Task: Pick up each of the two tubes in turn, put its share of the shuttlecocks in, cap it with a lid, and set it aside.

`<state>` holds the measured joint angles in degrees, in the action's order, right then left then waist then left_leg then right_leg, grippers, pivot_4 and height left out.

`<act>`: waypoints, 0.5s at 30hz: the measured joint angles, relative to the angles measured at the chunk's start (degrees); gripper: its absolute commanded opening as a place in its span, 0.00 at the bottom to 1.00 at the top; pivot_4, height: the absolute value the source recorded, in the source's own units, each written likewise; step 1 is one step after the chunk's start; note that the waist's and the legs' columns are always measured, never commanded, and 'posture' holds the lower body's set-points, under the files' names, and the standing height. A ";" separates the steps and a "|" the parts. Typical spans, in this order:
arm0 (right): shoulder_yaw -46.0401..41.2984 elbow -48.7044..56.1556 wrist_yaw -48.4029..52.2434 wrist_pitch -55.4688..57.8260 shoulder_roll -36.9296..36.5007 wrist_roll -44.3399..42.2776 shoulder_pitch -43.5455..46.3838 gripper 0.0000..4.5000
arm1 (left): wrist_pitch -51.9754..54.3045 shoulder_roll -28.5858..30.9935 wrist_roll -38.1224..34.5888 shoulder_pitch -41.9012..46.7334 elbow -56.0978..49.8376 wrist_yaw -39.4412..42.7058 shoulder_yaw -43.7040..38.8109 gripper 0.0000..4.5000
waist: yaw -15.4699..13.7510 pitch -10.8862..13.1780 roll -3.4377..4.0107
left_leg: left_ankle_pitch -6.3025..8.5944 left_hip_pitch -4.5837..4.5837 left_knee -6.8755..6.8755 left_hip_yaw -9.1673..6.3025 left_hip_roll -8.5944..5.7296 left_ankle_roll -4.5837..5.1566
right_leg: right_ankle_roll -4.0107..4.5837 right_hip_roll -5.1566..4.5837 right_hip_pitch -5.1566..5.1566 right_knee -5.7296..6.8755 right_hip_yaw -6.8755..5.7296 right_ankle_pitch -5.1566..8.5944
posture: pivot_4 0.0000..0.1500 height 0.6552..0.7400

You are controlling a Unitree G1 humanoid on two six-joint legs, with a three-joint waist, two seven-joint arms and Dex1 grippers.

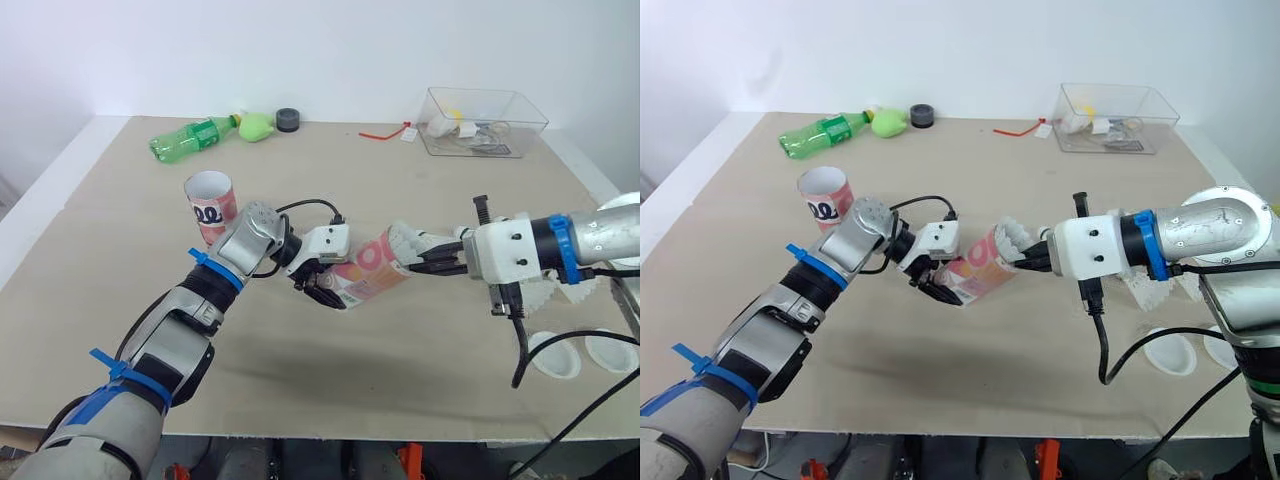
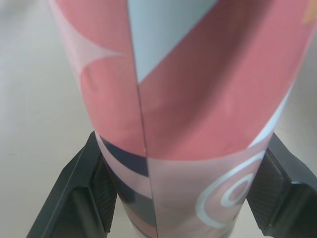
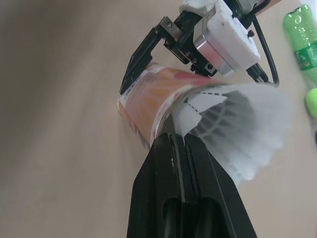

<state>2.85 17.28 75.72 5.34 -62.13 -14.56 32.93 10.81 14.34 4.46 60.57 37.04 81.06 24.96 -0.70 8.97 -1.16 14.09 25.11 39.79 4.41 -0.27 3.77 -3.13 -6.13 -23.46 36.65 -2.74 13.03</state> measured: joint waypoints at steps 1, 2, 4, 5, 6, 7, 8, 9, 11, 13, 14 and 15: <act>0.27 -0.34 -0.03 -0.09 0.29 0.34 0.23 0.01 | -0.31 0.00 0.18 0.03 0.00 -0.54 0.00 0.67 | 0.02 0.00 0.00 | 0.00 -0.01 0.03 0.02 0.00 0.00 | -0.02 0.00 0.00 0.00 0.02 -0.03 | 1.00 1.00; 0.79 -0.94 -0.01 -0.45 0.72 0.85 0.71 0.01 | -0.96 0.04 0.54 0.03 0.00 -1.45 0.02 0.67 | 0.03 0.00 0.00 | -0.01 -0.01 0.04 0.02 0.00 0.00 | -0.02 -0.04 0.00 0.00 0.04 -0.05 | 1.00 1.00; 1.18 -1.65 0.05 -0.89 1.08 1.49 1.12 0.01 | -1.88 0.04 1.09 0.03 -0.02 -2.72 0.02 0.67 | 0.02 0.00 0.00 | -0.03 0.00 0.04 0.00 0.01 -0.01 | -0.01 -0.07 -0.01 0.00 0.03 -0.07 | 1.00 1.00; 1.29 -1.88 0.19 -1.15 1.09 1.74 1.19 0.01 | -2.18 0.06 1.30 0.03 -0.03 -3.15 0.03 0.67 | 0.02 0.00 0.00 | -0.03 -0.01 0.05 0.00 0.01 -0.01 | 0.00 -0.08 -0.01 0.01 0.03 -0.07 | 1.00 1.00; 1.30 -2.01 0.31 -1.57 1.09 1.95 1.22 0.01 | -2.27 0.11 1.38 0.03 -0.10 -3.26 0.03 0.67 | 0.04 0.00 0.00 | -0.04 -0.01 0.05 0.00 0.01 -0.01 | 0.01 -0.07 -0.02 0.03 0.04 -0.07 | 1.00 1.00; 1.30 -2.03 0.35 -1.65 1.09 2.00 1.22 0.01 | -2.28 0.12 1.41 0.03 -0.13 -3.27 0.03 0.67 | 0.04 0.00 0.00 | -0.04 -0.01 0.04 0.01 0.01 -0.02 | 0.01 -0.07 -0.02 0.04 0.04 -0.07 | 1.00 1.00; 1.36 -2.21 0.47 -1.70 1.14 2.04 1.31 0.07 | -2.31 0.18 1.49 0.03 -0.21 -3.26 0.04 0.67 | 0.04 0.00 0.00 | -0.04 -0.01 0.04 0.00 0.02 -0.02 | 0.02 -0.06 -0.02 0.05 0.03 -0.06 | 1.00 1.00; 1.40 -2.42 0.49 -1.60 1.17 2.00 1.35 0.15 | -2.31 0.18 1.57 0.03 -0.23 -3.26 0.04 0.67 | 0.04 0.00 0.00 | -0.04 -0.01 0.04 0.00 0.02 -0.02 | 0.02 -0.06 -0.03 0.06 0.03 -0.06 | 1.00 1.00; 1.40 -2.58 0.43 -1.31 1.24 1.83 1.52 0.26 | -2.47 0.19 1.70 0.04 -0.25 -3.24 0.10 0.67 | 0.06 0.00 0.00 | -0.04 -0.02 0.04 0.00 0.02 -0.02 | 0.03 -0.06 -0.03 0.08 0.04 -0.06 | 1.00 1.00; 0.19 -3.20 0.15 2.02 1.68 -0.76 1.86 0.47 | -2.88 0.31 1.86 0.08 -0.35 -3.14 0.26 0.67 | 0.07 0.00 0.00 | -0.05 -0.03 0.04 0.00 0.03 -0.03 | 0.05 -0.07 -0.02 0.09 0.04 -0.07 | 1.00 1.00; -0.69 -3.33 -0.06 3.76 2.01 -2.18 1.85 0.54 | -2.88 0.35 1.86 0.08 -0.37 -3.07 0.25 0.67 | 0.09 0.00 0.00 | -0.05 -0.03 0.04 0.00 0.03 -0.03 | 0.05 -0.08 -0.03 0.09 0.03 -0.07 | 1.00 1.00; -2.12 -3.55 -0.56 6.84 2.10 -4.68 1.85 0.68 | -2.84 0.39 1.83 0.07 -0.40 -3.03 0.24 0.67 | 0.09 0.00 0.00 | -0.05 -0.02 0.04 0.00 0.03 -0.03 | 0.08 -0.10 -0.03 0.10 0.03 -0.06 | 1.00 1.00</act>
<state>0.73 13.73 75.16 12.18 -60.02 -19.25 34.78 7.98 14.72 6.29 60.64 36.64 78.04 25.20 -0.61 8.97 -1.15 14.04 25.09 39.84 4.41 -0.24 3.74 -3.05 -6.23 -23.49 36.76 -2.71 12.97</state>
